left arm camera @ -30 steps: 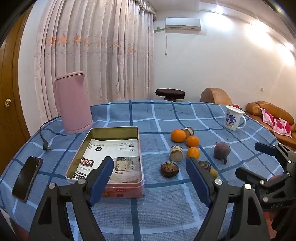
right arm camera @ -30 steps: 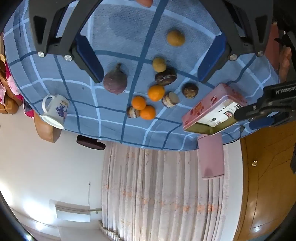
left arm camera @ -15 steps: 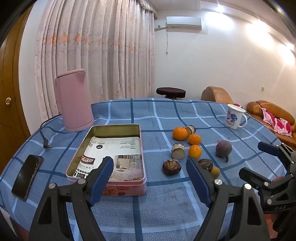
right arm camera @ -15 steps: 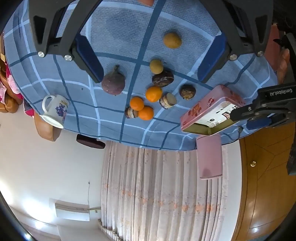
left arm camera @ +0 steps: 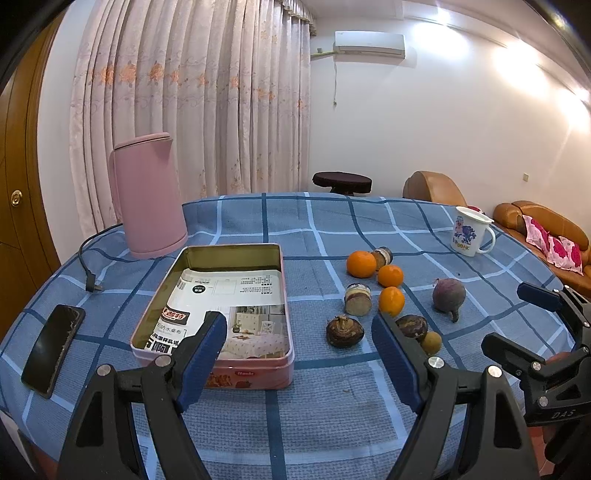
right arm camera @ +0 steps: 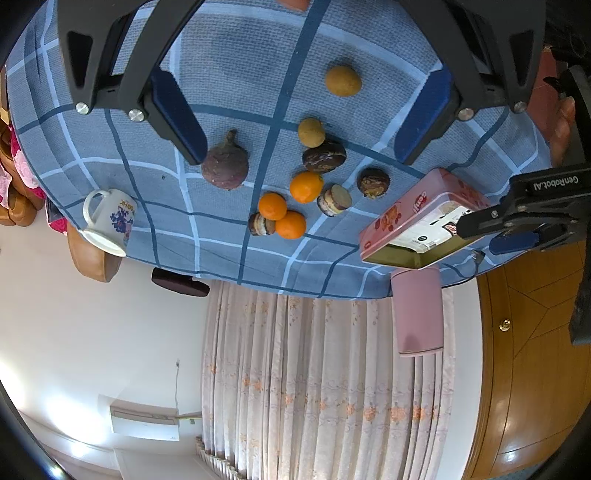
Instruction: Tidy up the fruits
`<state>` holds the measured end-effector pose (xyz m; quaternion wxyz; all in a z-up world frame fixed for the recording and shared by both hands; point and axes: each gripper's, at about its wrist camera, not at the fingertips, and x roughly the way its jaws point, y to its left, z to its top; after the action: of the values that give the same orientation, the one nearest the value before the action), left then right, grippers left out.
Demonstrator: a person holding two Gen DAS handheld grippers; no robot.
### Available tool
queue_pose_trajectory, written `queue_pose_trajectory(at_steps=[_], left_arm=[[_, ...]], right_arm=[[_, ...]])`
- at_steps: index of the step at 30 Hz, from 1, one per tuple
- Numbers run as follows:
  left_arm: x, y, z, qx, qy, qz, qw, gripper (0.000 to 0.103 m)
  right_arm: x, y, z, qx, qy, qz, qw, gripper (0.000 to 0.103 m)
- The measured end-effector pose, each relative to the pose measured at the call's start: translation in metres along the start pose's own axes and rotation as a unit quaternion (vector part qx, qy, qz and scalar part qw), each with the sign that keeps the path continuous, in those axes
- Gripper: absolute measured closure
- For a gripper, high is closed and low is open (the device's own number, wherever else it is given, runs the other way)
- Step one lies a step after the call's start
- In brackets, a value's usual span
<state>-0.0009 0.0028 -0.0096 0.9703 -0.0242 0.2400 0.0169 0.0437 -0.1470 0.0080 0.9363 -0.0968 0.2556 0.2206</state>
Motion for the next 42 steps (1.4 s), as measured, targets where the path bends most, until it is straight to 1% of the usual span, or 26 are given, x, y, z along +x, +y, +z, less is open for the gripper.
queue_pose_trajectory(at_steps=[24, 35, 39, 42], left_arm=[[0.004, 0.000, -0.005, -0.003, 0.004, -0.001, 1.0000, 0.021], [0.010, 0.001, -0.011, -0.001, 0.016, -0.002, 0.9999, 0.021], [0.012, -0.001, -0.013, 0.001, 0.021, -0.004, 0.9998, 0.021], [0.018, -0.004, -0.017, 0.003, 0.031, -0.007, 0.9995, 0.021]], right_arm=[[0.007, 0.004, -0.006, 0.000, 0.008, 0.005, 1.000, 0.000], [0.011, 0.002, -0.011, 0.005, 0.015, 0.008, 1.000, 0.000], [0.014, 0.001, -0.015, 0.006, 0.020, 0.009, 1.000, 0.001], [0.019, -0.001, -0.020, 0.008, 0.029, 0.010, 1.000, 0.007]])
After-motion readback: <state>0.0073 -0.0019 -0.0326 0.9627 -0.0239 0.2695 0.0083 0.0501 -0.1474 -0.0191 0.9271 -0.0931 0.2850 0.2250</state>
